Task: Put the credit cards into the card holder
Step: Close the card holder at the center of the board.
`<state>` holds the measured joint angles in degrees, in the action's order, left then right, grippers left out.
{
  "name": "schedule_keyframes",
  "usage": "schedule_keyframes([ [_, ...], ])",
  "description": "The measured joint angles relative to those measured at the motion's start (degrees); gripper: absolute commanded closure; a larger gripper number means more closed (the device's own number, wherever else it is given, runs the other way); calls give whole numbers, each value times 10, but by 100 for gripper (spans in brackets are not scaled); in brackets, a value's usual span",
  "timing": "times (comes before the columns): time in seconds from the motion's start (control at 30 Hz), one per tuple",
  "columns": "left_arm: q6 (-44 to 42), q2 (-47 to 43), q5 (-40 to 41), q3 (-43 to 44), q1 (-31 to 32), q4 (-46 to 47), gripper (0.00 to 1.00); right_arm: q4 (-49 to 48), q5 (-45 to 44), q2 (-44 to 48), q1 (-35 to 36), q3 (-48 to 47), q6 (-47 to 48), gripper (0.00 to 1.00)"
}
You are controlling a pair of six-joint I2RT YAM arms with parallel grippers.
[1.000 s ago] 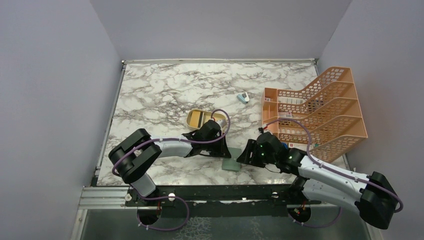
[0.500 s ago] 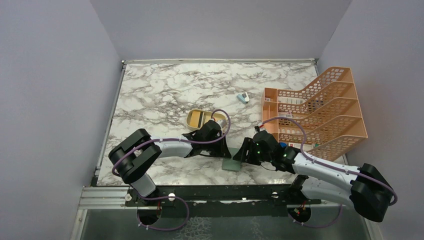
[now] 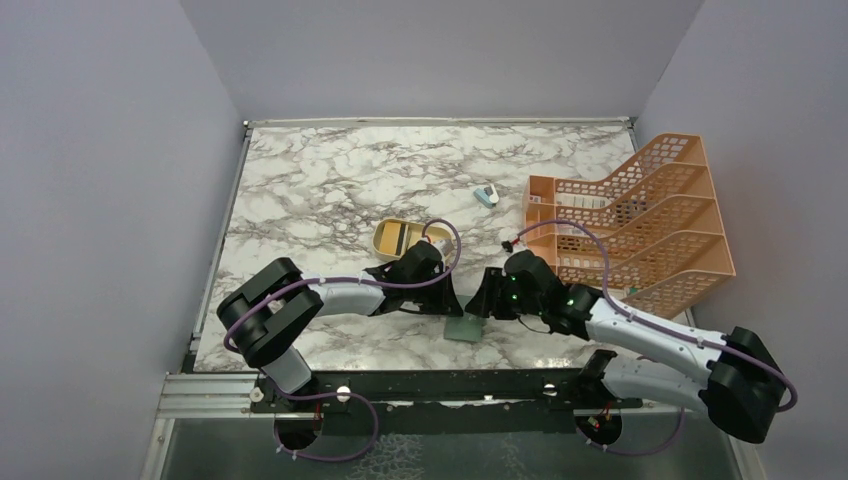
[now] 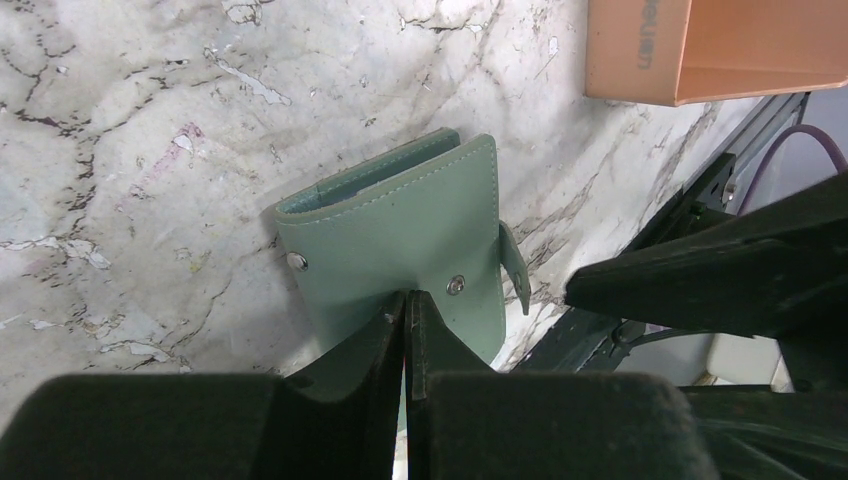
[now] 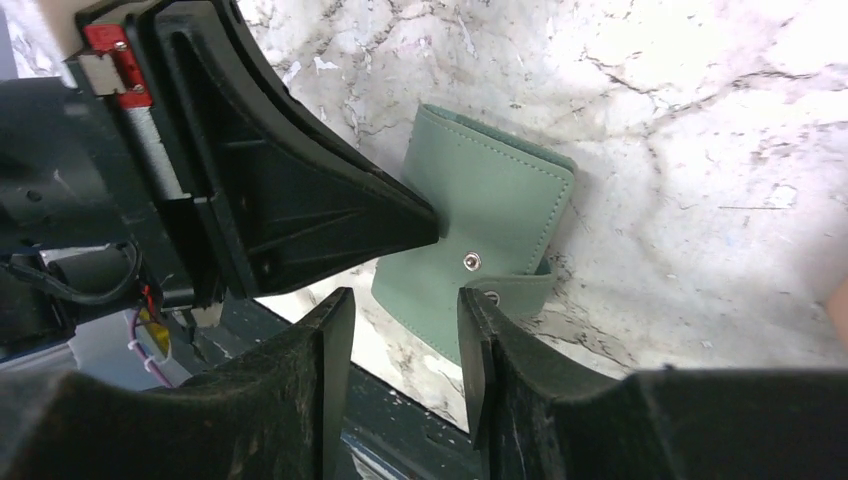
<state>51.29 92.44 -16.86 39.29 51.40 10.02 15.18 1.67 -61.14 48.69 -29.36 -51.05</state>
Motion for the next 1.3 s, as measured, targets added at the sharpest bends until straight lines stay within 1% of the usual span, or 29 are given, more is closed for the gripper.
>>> schedule_keyframes([
  [0.13, 0, 0, 0, 0, 0, 0, 92, 23, -11, 31, 0, -2, 10, 66],
  [0.2, 0, 0, 0, 0, 0, 0, 92, 30, -14, 29, 0, -2, 10, 70],
  [0.3, 0, 0, 0, 0, 0, 0, 92, 34, -15, 19, 0, 2, 7, 72],
  [0.47, 1, 0, 0, 0, 1, 0, 92, 30, -14, 13, -2, 22, -8, 72],
  [0.6, 2, -1, 0, 0, 1, 0, 92, 11, -7, 10, -6, 42, -21, 71],
  [0.77, 2, -1, 1, -1, 1, 0, 91, -12, 2, -10, -8, 46, -27, 70],
  [1.13, 2, -1, 4, -1, 1, 0, 92, -58, 21, -47, -8, 46, -22, 73],
  [1.23, 2, -1, 5, -1, 1, 0, 91, -54, 23, -49, -8, 42, -18, 73],
  [1.3, 2, -1, 5, -1, 1, 0, 92, -46, 23, -48, -8, 37, -13, 75],
])
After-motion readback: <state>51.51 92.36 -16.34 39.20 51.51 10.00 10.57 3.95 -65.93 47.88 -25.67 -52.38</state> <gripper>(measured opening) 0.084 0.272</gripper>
